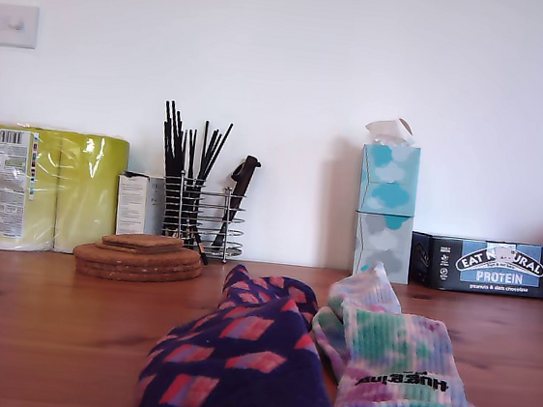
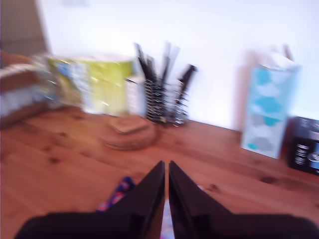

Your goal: Pair up the socks based on colour and pattern, by placing each sock on top of its pair

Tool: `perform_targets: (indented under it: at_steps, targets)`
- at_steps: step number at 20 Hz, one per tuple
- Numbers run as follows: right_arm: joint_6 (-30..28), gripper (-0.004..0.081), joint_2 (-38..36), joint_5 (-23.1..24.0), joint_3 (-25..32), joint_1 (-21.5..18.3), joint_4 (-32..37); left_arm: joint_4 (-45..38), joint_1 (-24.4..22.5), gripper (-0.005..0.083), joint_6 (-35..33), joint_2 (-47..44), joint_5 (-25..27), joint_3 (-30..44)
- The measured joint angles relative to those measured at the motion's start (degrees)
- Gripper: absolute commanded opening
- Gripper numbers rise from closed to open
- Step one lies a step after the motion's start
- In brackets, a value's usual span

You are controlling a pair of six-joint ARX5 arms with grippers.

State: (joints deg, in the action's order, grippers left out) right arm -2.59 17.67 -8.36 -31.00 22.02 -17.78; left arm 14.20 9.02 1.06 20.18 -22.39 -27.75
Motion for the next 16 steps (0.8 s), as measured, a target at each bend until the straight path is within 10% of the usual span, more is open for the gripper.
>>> perform_targets:
  at_steps: [6,16]
  targets:
    - [1.31,-0.0013,0.59,-1.60,-5.40,0.74,-20.98,14.14,0.26,-0.0023,-1.09,-3.23,-0.02,-0.44]
    - [1.36,-0.0013,0.17,-1.57,-11.89,0.74,-25.27,20.09,0.26,-0.0023,-1.22,-3.23,-1.07,-3.91]
